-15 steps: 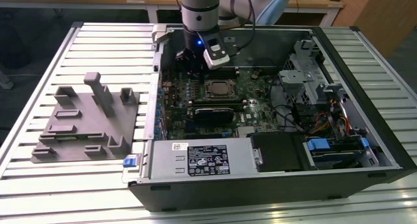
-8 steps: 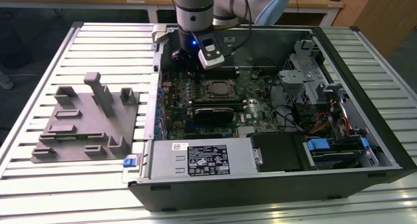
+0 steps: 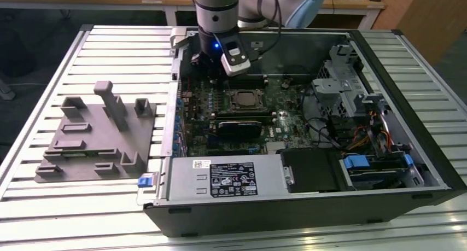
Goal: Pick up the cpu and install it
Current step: 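Install the first cpu locking lever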
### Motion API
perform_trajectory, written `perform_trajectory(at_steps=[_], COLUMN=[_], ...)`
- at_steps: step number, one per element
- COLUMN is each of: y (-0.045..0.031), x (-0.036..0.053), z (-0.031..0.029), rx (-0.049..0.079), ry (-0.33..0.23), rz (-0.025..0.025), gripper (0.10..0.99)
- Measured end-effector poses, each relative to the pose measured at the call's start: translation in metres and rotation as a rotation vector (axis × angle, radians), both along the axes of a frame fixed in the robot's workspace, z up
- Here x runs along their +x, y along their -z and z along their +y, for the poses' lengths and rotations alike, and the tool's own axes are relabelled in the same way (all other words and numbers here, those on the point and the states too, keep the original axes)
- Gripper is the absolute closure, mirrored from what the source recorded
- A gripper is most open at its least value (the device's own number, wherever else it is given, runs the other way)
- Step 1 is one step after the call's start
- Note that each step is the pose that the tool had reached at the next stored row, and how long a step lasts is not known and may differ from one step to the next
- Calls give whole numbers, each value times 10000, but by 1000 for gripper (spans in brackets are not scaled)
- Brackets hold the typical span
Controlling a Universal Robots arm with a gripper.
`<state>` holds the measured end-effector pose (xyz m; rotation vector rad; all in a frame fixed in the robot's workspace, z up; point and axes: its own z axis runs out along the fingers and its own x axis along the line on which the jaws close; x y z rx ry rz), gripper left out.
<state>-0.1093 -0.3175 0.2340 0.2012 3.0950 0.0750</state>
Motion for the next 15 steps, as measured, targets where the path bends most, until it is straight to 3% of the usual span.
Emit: perform_trajectory(at_steps=[6,12,15], y=[-64,-79,-79], x=[0,0,-9], z=[0,0,0], rx=[136,868,1000], ry=[-1,-3,-3], rz=[0,1,1], gripper=[980,980,980])
